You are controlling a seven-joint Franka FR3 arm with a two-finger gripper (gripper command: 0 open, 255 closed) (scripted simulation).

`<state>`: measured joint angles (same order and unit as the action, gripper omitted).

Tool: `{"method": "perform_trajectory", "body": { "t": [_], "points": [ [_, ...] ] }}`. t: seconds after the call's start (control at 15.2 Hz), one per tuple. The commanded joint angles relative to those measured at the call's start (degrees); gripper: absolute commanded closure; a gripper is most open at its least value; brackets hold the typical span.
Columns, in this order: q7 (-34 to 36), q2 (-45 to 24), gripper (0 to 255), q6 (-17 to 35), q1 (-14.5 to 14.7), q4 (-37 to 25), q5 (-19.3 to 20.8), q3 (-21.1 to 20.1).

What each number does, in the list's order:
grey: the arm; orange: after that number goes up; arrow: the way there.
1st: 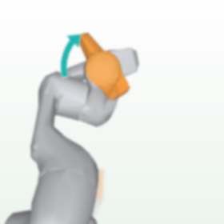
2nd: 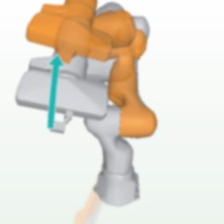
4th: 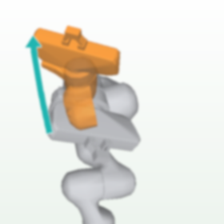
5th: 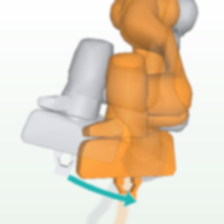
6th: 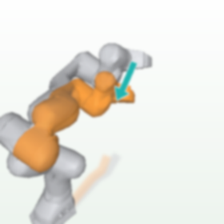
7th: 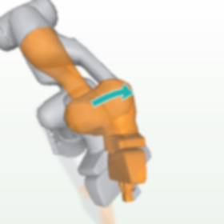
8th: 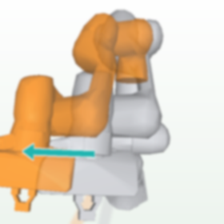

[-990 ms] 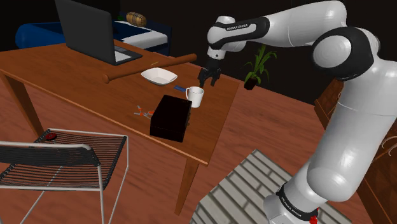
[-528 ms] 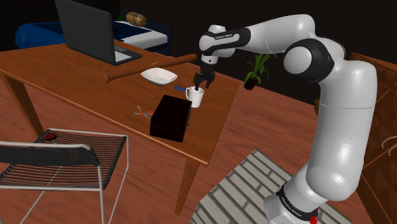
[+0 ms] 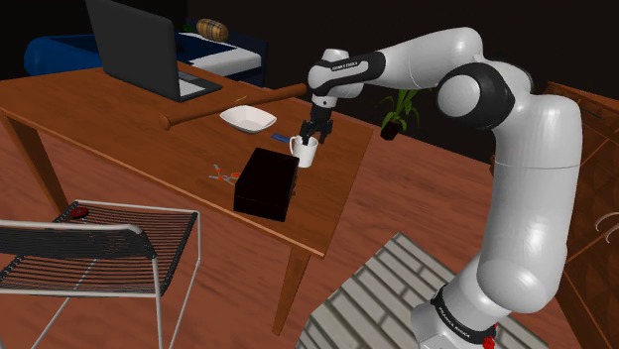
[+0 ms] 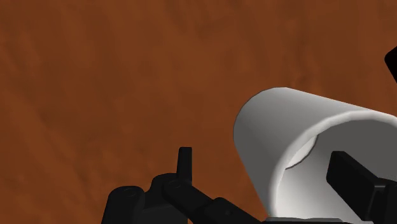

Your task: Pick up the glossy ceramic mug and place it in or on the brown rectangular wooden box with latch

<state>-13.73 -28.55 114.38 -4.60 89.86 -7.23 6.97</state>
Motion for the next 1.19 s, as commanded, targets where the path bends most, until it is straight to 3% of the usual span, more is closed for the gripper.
{"method": "perform_trajectory", "body": {
  "t": [0.0, 0.2, 0.26, 0.86, 1.12],
  "points": [
    [-0.01, -0.02, 0, 0.08, 0.0, 0.04, -0.01, 0.0],
    [-0.01, -0.02, 0, 0.07, 0.0, 0.04, -0.01, 0.0],
    [-0.01, -0.02, 255, 0.07, 0.0, 0.04, -0.01, 0.0],
    [-0.01, -0.02, 255, 0.08, 0.0, 0.04, -0.01, 0.0],
    [0.24, 1.06, 255, -2.47, 0.01, -1.44, 0.21, 0.1]
  ]
}}
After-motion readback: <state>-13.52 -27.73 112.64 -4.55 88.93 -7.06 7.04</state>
